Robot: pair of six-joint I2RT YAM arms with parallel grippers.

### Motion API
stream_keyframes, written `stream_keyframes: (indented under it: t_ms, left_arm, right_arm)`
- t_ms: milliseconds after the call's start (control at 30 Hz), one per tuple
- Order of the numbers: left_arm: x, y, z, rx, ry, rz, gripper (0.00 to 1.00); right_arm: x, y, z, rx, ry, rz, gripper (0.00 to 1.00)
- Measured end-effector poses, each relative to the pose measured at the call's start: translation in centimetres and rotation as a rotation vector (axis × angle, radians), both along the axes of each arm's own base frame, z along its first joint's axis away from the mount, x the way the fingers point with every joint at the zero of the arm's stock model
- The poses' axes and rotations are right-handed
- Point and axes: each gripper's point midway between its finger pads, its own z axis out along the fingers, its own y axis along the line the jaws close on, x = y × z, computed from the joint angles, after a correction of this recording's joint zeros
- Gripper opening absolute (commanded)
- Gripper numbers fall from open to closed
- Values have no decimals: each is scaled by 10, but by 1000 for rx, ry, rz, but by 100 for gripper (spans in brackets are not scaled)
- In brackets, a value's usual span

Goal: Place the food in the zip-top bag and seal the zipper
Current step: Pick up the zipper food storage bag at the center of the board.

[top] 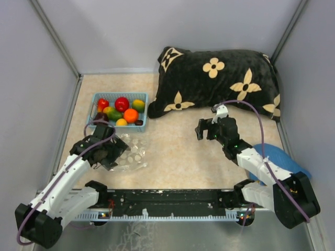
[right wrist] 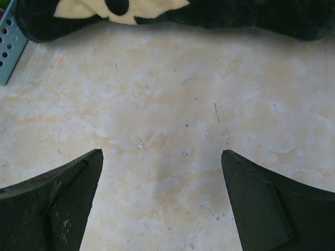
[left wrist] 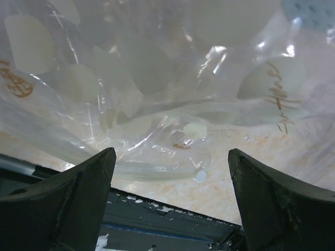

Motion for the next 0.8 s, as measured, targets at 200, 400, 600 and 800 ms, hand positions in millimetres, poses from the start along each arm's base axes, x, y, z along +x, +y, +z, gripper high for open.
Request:
stream_keyframes:
  t_ms: [200, 400, 600, 800]
  left_arm:
    - [-12, 9, 10, 24, 48, 46, 94]
    - [-20, 9, 6, 21, 91, 55, 93]
    - [-39, 11, -35, 40, 209, 50, 83]
    - [-32, 9, -45, 47, 206, 35, 40]
  right_arm:
    - [-1, 3, 0, 2, 0, 10, 96]
    - [-1, 3, 0, 2, 0, 13, 96]
    - [-4, 8, 1, 6, 0, 32, 96]
    - [-5, 13, 2, 13, -3, 53, 95]
